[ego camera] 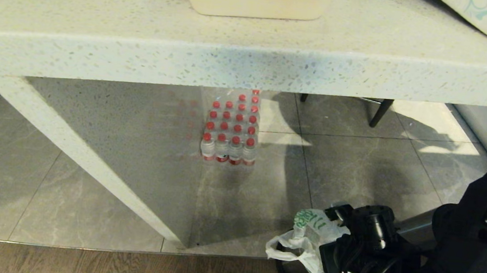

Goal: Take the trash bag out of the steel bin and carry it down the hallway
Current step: Pick up the trash bag

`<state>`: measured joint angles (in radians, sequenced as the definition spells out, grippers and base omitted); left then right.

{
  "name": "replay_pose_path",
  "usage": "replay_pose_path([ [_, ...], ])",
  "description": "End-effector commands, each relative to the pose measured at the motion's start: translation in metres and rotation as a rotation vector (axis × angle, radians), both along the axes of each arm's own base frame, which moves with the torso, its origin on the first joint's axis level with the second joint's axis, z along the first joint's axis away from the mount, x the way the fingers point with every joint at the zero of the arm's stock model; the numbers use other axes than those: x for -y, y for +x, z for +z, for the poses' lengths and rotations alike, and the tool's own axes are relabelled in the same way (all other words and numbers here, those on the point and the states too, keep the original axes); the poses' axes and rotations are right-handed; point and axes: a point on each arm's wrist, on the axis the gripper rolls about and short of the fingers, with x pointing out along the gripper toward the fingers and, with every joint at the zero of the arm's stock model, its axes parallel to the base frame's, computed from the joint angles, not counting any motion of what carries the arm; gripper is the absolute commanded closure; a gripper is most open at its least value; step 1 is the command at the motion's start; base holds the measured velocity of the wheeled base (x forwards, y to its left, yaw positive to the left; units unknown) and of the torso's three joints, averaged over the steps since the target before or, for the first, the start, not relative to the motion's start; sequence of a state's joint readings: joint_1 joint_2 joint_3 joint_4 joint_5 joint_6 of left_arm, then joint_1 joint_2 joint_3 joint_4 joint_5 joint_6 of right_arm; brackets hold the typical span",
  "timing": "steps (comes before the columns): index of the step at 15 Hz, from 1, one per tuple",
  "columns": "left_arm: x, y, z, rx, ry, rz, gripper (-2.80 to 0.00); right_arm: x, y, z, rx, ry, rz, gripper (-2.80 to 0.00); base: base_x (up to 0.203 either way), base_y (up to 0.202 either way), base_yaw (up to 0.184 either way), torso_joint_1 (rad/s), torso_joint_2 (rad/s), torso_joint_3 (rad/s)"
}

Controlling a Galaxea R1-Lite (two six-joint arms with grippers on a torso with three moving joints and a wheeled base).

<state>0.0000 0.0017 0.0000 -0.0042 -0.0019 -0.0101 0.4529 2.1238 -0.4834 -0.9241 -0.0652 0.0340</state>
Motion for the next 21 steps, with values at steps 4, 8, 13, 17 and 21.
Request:
replay_pose_path([
  [4, 0.000, 0.000, 0.000, 0.001, -0.001, 0.000, 0.00, -0.010, -0.004, -0.015, -0.024, -0.058, 0.008, 0.00, 0.000, 0.000, 0.000, 0.000, 0.00, 0.000],
  [8, 0.000, 0.000, 0.000, 0.001, -0.001, 0.000, 0.00, -0.020, -0.014, -0.019, -0.031, -0.086, 0.071, 0.00, 0.000, 0.000, 0.000, 0.000, 0.00, 0.000],
  [13, 0.000, 0.000, 0.000, 0.001, -0.001, 0.000, 0.00, -0.021, -0.014, -0.024, -0.038, -0.102, 0.084, 0.00, 0.000, 0.000, 0.000, 0.000, 0.00, 0.000],
  [17, 0.000, 0.000, 0.000, 0.001, -0.001, 0.000, 0.00, -0.020, -0.013, -0.025, -0.035, -0.116, 0.093, 0.00, 0.000, 0.000, 0.000, 0.000, 0.00, 0.000],
  [21, 0.000, 0.000, 0.000, 0.001, -0.001, 0.000, 0.00, -0.020, -0.013, -0.026, -0.033, -0.122, 0.100, 0.00, 0.000, 0.000, 0.000, 0.000, 0.00, 0.000],
])
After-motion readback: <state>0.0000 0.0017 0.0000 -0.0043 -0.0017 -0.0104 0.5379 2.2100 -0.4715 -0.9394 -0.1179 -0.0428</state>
